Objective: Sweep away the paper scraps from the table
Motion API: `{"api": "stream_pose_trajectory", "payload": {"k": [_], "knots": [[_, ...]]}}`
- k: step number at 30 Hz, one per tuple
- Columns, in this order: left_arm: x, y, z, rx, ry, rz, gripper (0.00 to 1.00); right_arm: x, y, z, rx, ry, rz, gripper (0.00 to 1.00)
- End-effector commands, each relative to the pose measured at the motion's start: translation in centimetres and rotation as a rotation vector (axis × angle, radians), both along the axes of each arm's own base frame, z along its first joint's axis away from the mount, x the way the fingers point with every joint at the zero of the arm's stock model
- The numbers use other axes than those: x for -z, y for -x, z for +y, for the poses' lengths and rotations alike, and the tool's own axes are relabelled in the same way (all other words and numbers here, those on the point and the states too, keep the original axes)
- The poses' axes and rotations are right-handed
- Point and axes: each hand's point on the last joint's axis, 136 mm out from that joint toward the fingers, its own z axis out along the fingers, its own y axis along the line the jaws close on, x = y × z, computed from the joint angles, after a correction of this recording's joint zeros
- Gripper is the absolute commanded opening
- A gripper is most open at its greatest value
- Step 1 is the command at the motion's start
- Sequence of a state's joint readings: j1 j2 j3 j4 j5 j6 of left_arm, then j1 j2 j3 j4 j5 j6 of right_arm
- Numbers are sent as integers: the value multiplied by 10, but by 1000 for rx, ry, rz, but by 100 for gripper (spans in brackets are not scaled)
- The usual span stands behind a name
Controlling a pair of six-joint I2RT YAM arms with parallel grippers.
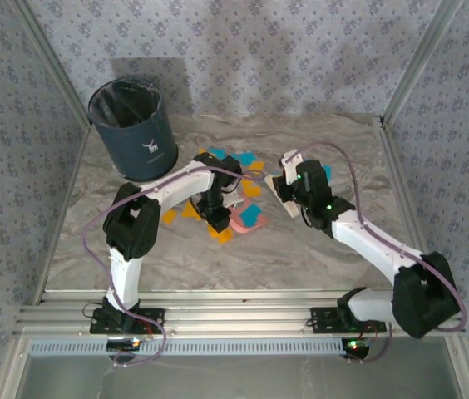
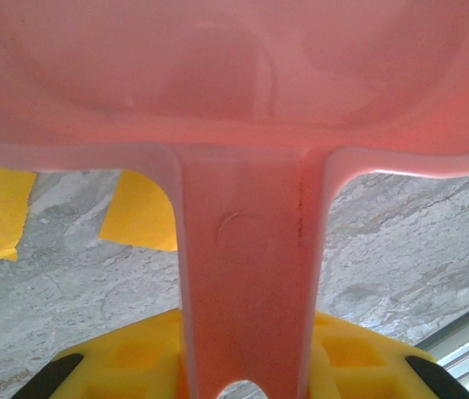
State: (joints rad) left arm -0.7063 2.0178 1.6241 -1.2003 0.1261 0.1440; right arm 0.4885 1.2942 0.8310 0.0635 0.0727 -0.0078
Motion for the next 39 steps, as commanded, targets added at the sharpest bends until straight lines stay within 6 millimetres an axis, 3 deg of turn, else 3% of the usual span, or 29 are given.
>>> {"api": "stream_pose_trajectory", "payload": {"k": [1, 7, 16, 20, 28, 39], "knots": [[4, 0, 12, -37, -49, 12, 0, -33, -28, 10, -8, -6, -106, 0], [6, -1, 13, -46, -48, 18, 0, -24, -53, 23, -24, 42, -87, 0], [8, -1, 14, -55, -49, 25, 0, 3, -64, 44, -107, 93, -6, 0], [7, -1, 14, -56, -45, 26, 0, 11, -55, 57, -178, 105, 31, 0], [6, 1, 10, -50, -28, 41, 0, 22, -17, 71, -312, 124, 105, 0], [8, 8, 4, -19, -17, 53, 0, 6, 16, 74, -379, 55, 115, 0]]}}
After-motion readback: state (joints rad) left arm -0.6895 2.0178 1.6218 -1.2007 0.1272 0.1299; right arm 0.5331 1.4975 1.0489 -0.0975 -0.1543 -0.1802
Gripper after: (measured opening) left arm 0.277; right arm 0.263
